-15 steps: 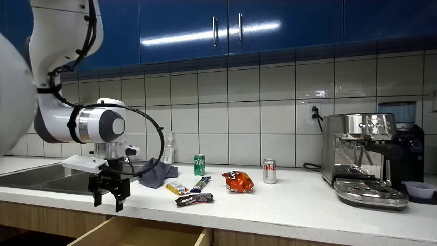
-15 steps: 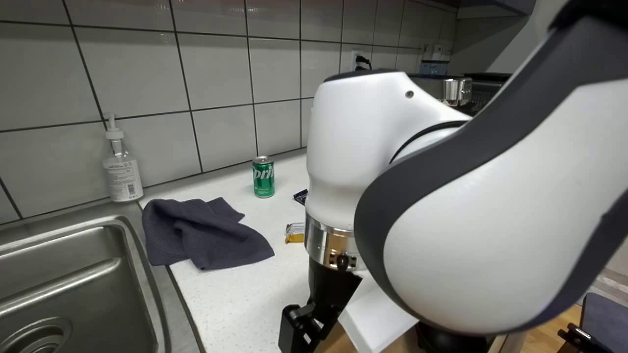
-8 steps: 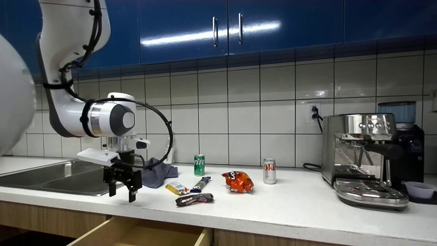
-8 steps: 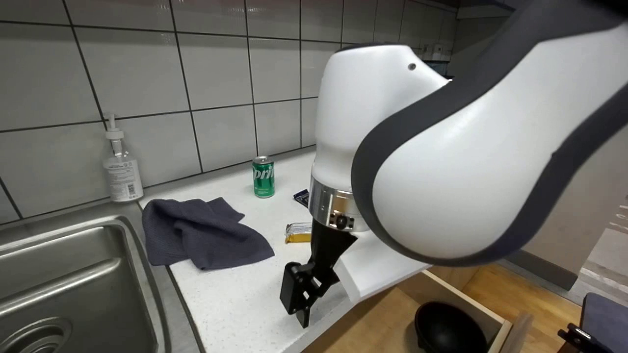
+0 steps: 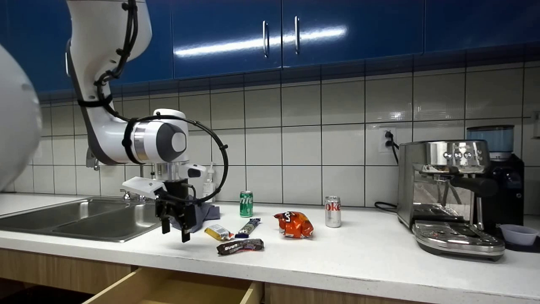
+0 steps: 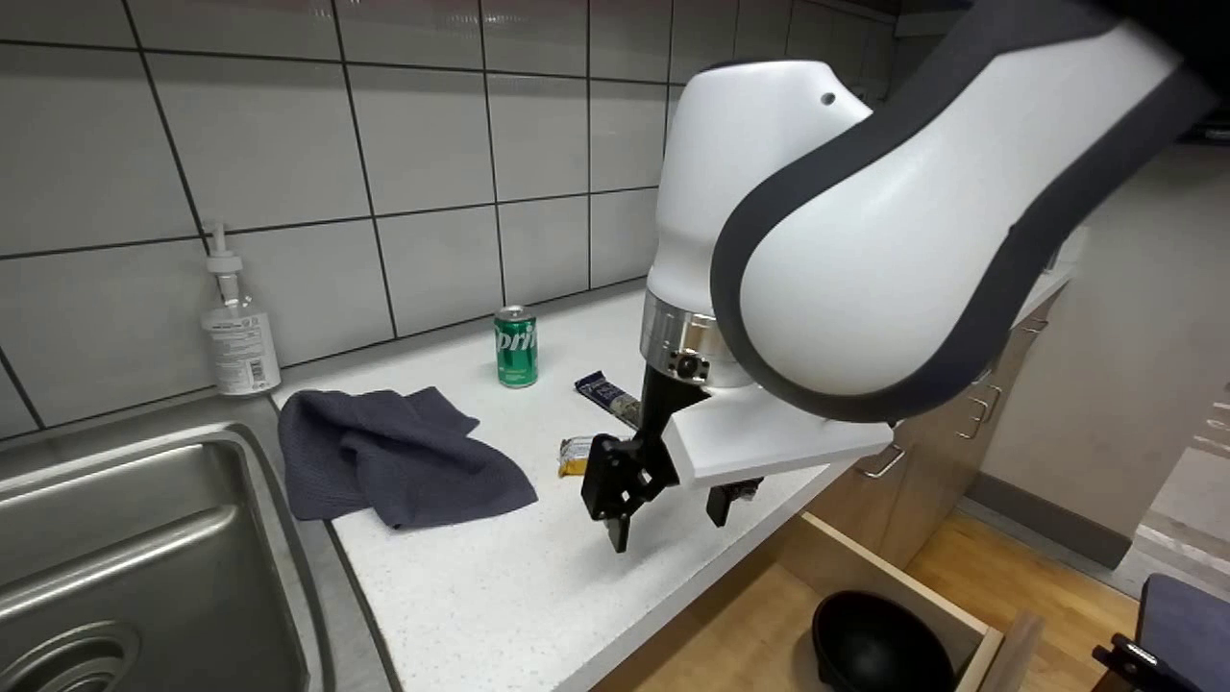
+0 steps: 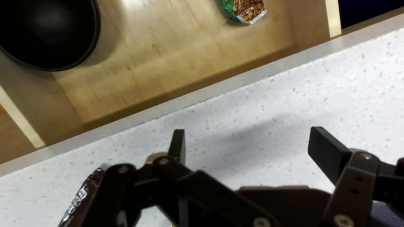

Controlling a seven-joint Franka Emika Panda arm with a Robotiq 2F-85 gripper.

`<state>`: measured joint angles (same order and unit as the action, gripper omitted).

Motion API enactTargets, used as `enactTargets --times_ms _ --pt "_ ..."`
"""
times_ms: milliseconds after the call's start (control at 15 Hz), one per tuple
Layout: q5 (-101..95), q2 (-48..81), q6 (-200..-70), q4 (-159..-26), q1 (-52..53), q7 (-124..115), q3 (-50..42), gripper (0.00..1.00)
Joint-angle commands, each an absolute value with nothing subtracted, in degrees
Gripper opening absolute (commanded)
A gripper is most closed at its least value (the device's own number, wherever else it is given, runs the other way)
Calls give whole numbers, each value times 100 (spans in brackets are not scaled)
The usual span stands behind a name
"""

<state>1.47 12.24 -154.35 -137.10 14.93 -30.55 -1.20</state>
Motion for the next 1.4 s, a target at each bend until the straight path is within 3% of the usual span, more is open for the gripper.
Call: enactTargets --times_ms 0,1333 --pt "-126 996 -15342 -13813 1372 -3600 -270 100" --pt "-1060 1229 -15228 -13581 922 -5061 -978 100"
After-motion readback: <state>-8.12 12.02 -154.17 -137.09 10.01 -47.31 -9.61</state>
